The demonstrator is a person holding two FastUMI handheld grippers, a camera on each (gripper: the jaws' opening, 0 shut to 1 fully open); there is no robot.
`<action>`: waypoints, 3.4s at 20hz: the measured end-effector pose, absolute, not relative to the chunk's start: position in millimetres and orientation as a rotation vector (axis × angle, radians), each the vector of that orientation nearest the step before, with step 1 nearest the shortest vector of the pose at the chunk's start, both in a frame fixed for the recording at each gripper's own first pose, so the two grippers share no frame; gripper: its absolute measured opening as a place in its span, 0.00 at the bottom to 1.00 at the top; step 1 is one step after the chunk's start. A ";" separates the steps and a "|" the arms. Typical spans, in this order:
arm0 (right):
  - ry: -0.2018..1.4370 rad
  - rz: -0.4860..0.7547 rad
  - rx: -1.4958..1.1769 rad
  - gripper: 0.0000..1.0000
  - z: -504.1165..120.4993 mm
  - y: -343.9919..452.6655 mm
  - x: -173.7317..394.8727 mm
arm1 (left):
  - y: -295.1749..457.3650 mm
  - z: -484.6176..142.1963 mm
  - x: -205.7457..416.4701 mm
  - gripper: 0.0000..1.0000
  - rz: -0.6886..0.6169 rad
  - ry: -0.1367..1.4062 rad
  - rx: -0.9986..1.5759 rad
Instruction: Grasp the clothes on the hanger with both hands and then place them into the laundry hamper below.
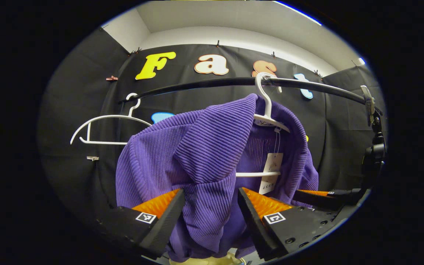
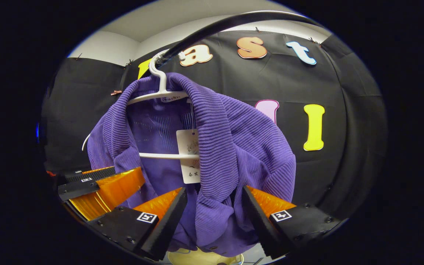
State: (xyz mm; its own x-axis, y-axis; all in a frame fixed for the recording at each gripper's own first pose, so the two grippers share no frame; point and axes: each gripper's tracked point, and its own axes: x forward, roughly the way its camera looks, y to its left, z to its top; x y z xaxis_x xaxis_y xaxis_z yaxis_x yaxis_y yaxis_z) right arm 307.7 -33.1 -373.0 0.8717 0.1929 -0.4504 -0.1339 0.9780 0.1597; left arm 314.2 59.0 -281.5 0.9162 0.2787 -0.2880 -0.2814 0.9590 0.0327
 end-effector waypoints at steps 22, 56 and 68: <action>0.478 0.088 0.020 0.12 -382.4 -71.8 328.3 | 82.0 -287.4 325.7 0.05 0.349 0.303 0.003; -0.037 -0.039 -0.135 0.12 -234.0 -114.8 402.1 | 218.5 -220.4 299.0 0.05 0.579 0.242 0.333; 0.059 -0.173 -0.159 0.11 -264.0 -170.2 392.4 | 129.7 -314.3 290.0 0.05 0.424 0.391 0.128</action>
